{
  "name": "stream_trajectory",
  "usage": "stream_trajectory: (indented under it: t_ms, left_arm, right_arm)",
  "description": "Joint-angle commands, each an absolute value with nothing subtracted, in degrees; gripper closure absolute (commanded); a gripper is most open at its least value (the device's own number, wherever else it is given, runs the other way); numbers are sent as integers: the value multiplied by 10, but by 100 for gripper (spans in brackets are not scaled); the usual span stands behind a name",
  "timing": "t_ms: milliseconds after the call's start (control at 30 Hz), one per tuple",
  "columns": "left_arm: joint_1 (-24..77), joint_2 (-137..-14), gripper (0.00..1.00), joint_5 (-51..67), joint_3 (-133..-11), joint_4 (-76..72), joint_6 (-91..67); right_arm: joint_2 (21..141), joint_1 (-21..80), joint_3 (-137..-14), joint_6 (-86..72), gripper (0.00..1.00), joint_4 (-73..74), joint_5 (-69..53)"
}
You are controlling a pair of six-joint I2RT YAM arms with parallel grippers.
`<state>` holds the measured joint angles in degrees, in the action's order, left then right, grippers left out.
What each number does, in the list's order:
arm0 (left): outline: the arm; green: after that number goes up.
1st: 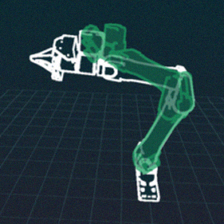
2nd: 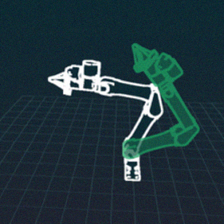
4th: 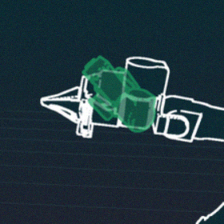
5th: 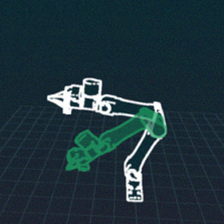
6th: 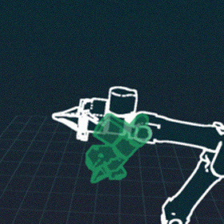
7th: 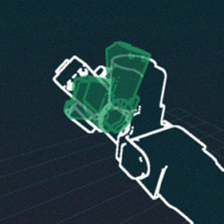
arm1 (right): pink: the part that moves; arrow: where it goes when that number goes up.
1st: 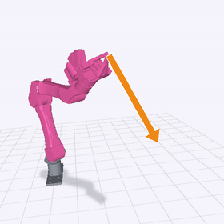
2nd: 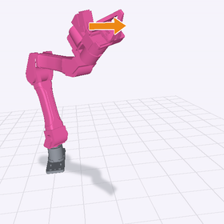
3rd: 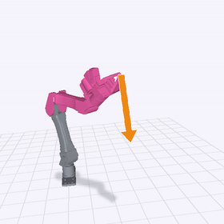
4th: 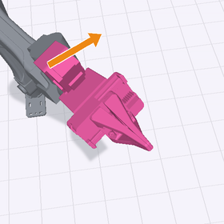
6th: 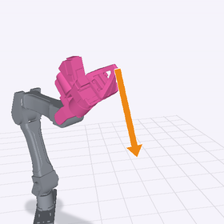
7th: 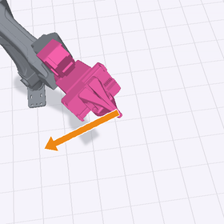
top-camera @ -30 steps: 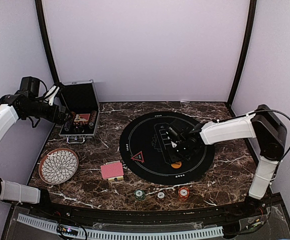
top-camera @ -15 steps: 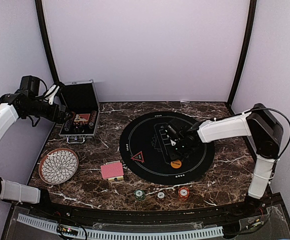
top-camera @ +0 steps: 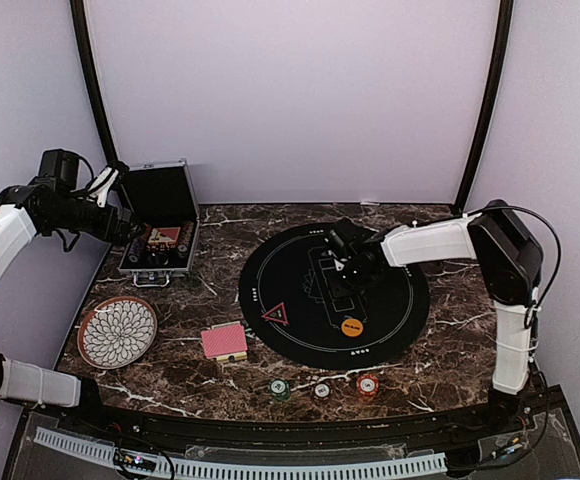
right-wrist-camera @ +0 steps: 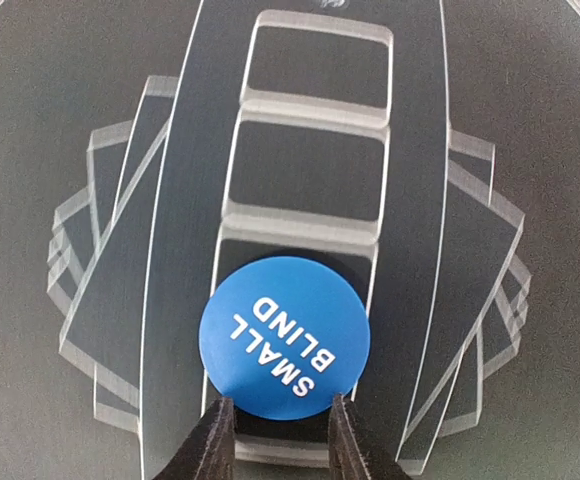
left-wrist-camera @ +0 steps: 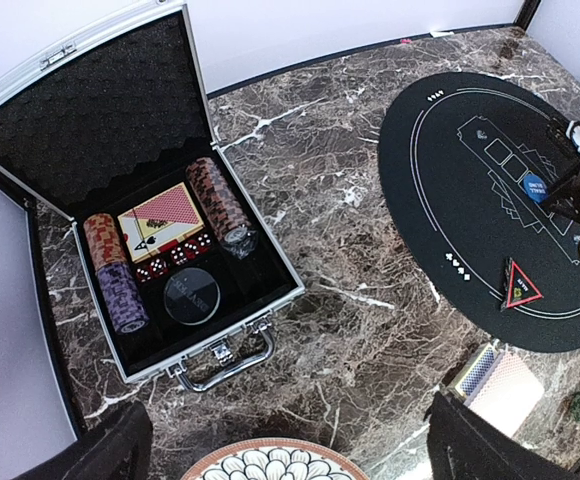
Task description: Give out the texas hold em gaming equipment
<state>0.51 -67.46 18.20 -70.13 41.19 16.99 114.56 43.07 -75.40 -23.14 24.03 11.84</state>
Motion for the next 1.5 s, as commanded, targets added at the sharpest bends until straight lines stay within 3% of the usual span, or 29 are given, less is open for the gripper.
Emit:
stream_trajectory:
  t_ms: [0,567,733,800,933,1100,1233,1467]
  left_arm:
    - [2,-672,1,194,-720,434,181]
    - [2,-667,1,207,-703,447,190]
    - [2,-669,1,210,-697,451,192]
    - [2,-670,1,210,-694,452,193]
    - [2,-671,1,213,-693,452,193]
    - [2,-671,1,216,-693,456,195]
    - [2,-672,1,220,-692,457,198]
    - [2,-676,1,228,-694,457,196]
  right_arm:
    - [1193,398,-818,-208,67,221,121]
    - [1374,341,-1089,-161,68,248,81]
    - [1394,332,-1126,-150,68,259,87]
    - [1382,332,-1122,-142,63,261,89]
    - [1311,341,-1050,-127,46,245,86]
    - [1178,376,-883,-127,35,217,85]
    - [1064,421,-725,-164,34,208,64]
    - [1002,481,-615,-204,38,211,74]
